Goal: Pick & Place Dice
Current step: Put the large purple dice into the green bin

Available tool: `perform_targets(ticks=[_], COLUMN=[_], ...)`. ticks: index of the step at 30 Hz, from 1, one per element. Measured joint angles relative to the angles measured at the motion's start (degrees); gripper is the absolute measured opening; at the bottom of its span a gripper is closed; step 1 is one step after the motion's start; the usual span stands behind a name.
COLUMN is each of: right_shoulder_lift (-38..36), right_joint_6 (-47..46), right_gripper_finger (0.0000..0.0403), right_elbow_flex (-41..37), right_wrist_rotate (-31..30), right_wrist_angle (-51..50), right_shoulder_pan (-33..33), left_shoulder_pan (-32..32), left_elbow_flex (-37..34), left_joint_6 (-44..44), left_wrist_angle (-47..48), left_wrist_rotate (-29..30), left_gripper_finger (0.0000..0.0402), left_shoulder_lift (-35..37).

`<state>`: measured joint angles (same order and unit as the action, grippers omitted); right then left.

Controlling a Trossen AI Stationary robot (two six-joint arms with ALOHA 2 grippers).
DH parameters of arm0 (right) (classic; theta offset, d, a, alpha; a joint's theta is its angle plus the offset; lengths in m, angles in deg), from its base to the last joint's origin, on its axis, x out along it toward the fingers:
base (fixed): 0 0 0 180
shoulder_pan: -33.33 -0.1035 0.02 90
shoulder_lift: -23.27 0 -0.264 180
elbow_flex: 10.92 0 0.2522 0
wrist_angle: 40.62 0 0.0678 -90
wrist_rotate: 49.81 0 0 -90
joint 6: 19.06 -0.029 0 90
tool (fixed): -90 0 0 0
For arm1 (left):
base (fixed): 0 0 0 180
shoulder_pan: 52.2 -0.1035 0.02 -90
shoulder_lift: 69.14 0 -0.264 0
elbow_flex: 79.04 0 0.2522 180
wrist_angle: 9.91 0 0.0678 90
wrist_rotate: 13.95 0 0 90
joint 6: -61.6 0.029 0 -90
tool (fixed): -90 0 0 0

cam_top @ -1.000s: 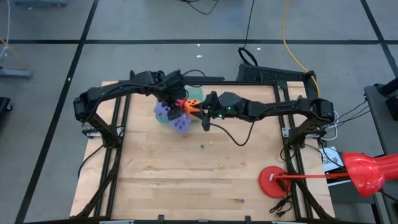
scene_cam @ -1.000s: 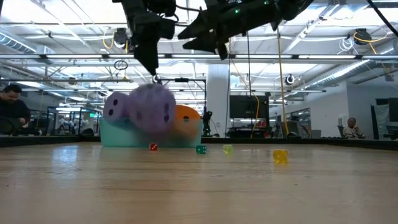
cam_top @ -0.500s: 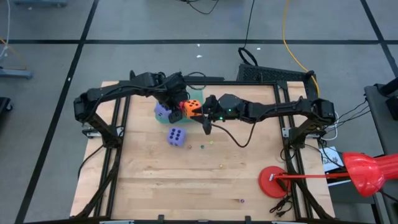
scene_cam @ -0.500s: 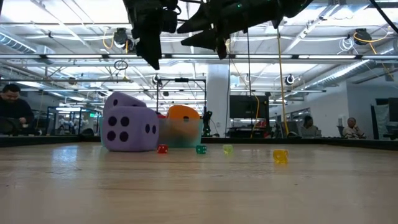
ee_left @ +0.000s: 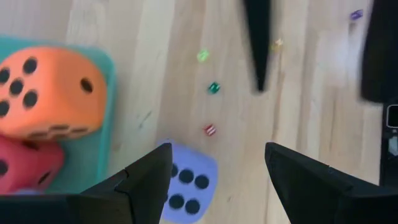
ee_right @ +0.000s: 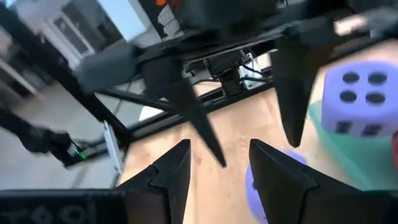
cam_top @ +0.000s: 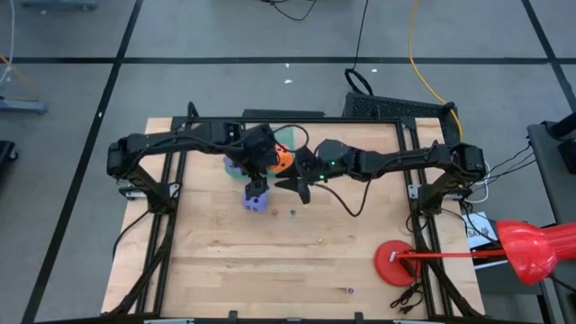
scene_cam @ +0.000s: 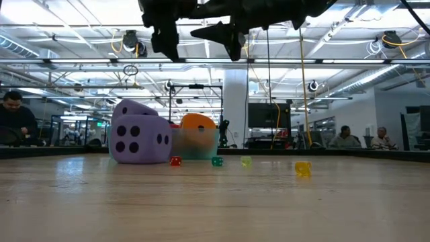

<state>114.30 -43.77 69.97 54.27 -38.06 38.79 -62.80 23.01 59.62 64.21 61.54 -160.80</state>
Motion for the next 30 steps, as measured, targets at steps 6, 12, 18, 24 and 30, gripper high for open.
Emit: perform_targets(ticks=[6,12,18,24,30], right_shoulder_lift=[0.0,0.0,0.0,0.1,0.1], right_joint_6=[-11.7,-12.2,-16.1,-15.6,-8.0], right_gripper_finger=[0.0153,0.0153,0.0153,0.0153,0.0153], right_elbow_flex=[0.0,0.0,0.0,0.0,0.0], right_wrist_rotate=[0.0,-0.3,-0.4,3.8,4.5], right_wrist_angle=[0.0,0.1,0.1,0.3,-0.2], right_shoulder_pan=[0.0,0.0,0.0,-0.3,-4.1], left_shoulder_pan=[1.4,1.8,1.7,1.7,1.8], left_elbow_flex=[0.0,0.0,0.0,0.0,0.0], left_joint_6=[-9.6,-11.6,-8.9,-9.8,-11.5], left_wrist_angle=[-4.2,-4.3,-3.2,-3.2,-5.4], left_wrist_rotate=[0.0,-0.6,-2.4,1.9,10.3], left_gripper_finger=[0.0267,0.0267,0.0267,0.0267,0.0267], left_shoulder_lift=[0.0,0.0,0.0,1.6,11.7])
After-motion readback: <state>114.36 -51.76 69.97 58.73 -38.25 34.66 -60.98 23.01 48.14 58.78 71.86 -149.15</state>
